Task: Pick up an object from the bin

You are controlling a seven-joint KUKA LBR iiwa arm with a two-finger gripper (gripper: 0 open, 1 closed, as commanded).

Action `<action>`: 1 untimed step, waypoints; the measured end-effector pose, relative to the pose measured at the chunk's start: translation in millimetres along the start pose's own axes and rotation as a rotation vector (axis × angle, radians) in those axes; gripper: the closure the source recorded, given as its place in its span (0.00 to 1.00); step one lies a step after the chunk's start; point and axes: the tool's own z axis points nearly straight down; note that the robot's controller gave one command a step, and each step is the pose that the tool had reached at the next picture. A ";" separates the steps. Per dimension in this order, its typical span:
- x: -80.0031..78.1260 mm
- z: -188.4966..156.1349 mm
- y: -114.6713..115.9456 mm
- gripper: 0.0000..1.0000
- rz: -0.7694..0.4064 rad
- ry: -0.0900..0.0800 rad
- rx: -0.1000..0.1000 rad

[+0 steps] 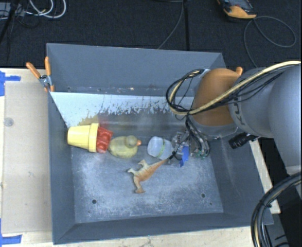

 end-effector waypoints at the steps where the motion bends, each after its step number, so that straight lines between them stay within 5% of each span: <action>1: 0.0 0.0 0.0 1.00 0.000 0.000 0.000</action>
Offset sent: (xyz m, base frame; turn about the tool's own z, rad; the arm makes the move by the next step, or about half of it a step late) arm -0.0028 -0.0054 0.1366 -0.0180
